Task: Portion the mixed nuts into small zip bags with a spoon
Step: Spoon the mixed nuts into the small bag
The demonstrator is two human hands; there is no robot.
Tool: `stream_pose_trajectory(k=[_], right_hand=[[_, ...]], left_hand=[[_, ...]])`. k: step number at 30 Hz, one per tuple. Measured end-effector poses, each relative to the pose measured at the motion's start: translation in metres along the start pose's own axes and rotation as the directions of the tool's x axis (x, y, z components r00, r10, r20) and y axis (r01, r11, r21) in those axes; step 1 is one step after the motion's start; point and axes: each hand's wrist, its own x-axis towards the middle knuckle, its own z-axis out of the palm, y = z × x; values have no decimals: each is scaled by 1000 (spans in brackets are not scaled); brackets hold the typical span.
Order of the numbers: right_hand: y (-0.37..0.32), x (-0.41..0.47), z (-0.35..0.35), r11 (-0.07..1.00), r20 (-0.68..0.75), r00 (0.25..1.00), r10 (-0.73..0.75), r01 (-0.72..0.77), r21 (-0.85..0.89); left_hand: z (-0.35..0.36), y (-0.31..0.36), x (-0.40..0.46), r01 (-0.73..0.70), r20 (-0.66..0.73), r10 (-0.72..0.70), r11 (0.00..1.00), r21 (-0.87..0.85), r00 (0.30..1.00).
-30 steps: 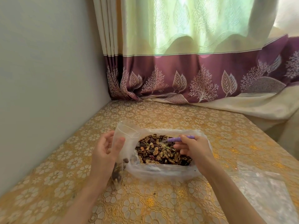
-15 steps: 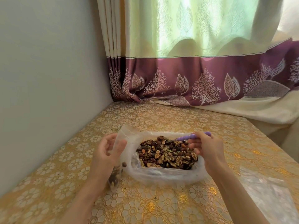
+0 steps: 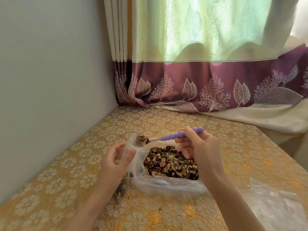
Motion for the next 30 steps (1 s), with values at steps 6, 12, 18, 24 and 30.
stream_pose_trajectory(k=[6,12,18,24,30], right_hand=[[1,-6,10,994,175,981,-84,95,-55],[2,-2,3,994,188,977,-105,109,-8],[11,13,-15,985,-145,987,-64,86,148],[33,25,-37,964,-236,969,-72,8,-265],[43,26,-39,873,-224,970,-99,-24,-487]], left_hand=[[1,4,-1,46,-31,-51,991,-124,998],[-1,2,-1,38,-47,-45,990,-137,998],[-7,7,3,31,-84,-48,982,-186,995],[-16,12,10,-1,-139,-32,973,-231,990],[-11,13,25,-29,-75,18,987,-157,997]])
